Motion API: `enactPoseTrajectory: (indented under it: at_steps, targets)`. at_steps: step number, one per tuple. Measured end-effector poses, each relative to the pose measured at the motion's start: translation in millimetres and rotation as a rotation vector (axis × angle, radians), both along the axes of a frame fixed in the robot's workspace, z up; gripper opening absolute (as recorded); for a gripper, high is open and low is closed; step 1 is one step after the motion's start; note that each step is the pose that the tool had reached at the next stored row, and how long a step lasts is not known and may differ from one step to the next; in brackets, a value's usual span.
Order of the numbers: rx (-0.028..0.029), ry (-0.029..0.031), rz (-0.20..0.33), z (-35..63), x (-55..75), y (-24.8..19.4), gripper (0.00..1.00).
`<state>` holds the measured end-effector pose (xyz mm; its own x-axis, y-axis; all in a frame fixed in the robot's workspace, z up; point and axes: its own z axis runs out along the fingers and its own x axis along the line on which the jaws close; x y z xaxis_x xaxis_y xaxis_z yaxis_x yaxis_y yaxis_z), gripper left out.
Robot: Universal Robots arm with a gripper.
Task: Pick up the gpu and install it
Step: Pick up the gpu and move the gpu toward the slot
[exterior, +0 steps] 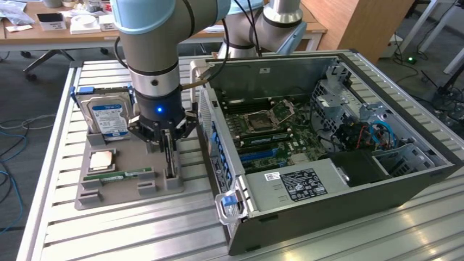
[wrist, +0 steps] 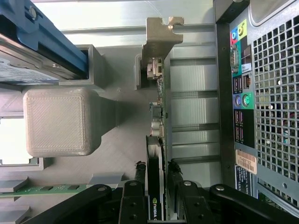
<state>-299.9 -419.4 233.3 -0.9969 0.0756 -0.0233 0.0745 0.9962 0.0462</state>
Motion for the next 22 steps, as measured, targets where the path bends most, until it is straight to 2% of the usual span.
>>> enactPoseTrajectory:
  at_steps: [13, 15, 16, 22]
  targets:
    - [-0.0001, 0.0001, 0.000, 0.0, -0.5, 0.0, 0.33]
    - [-0.0001, 0.0004, 0.000, 0.1, -0.6, 0.0, 0.32]
    - [-0.0001, 0.0003, 0.000, 0.1, -0.6, 0.0, 0.26]
    - [-0.0001, 0.0002, 0.000, 0.0, -0.6, 0.0, 0.26]
